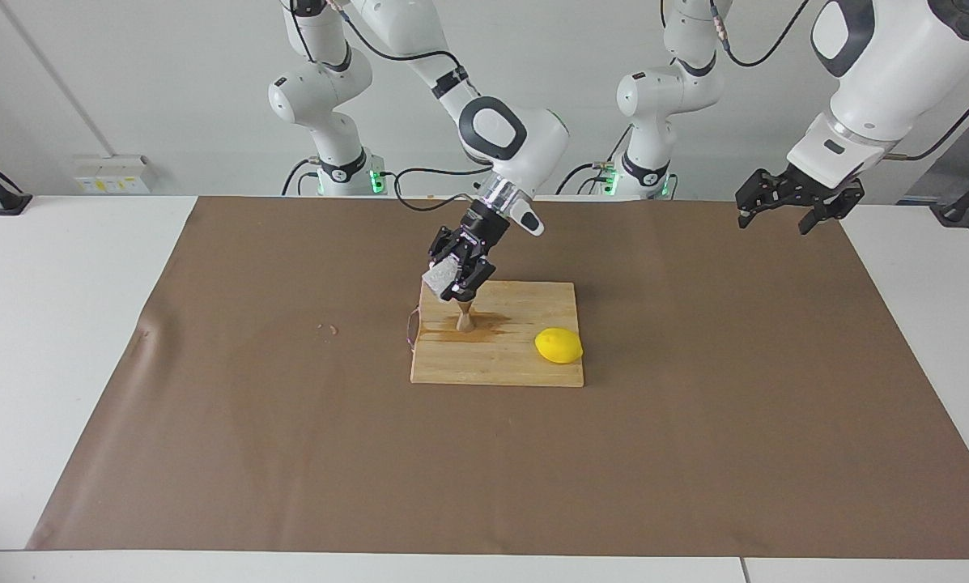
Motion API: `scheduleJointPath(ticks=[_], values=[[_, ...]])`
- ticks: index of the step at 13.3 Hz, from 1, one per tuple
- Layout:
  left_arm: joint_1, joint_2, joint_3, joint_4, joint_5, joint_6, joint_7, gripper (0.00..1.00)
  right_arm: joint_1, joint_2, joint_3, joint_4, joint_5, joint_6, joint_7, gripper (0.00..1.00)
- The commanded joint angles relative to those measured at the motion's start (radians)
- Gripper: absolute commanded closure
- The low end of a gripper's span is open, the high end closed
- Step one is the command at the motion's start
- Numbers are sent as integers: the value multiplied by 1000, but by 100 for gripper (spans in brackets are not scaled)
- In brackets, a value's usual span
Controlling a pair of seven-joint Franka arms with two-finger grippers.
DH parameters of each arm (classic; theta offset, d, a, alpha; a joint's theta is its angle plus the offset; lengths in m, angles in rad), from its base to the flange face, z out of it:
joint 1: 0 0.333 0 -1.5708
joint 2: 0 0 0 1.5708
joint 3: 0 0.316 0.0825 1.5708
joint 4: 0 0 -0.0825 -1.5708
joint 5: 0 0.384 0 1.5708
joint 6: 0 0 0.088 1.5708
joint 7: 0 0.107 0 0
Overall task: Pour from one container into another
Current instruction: 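Hold the white cup tipped over the jigger with the right gripper, then turn the white cup upright and lift it with the right gripper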
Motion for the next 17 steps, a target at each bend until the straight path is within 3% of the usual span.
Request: scheduleJointPath(ticks=[1,7,10,15,17], values=[[-5,-11,0,-10,17,4,-10,0,-28,-40,8,-9,84,10,18,65],[-36,-17,3,-28,17,10,-11,0,-112,-81,6,6,293,41,8,65],[-146,-19,131,-19,14,12,-13,0,-194,-93,8,3,389,46,-9,65],[-172,-23,147,-4,20,-7,29,0,-401,-92,6,-18,625,144,-178,65],[-165,-62,145,-45,18,-5,26,0,-472,-93,6,-60,733,220,-256,64]])
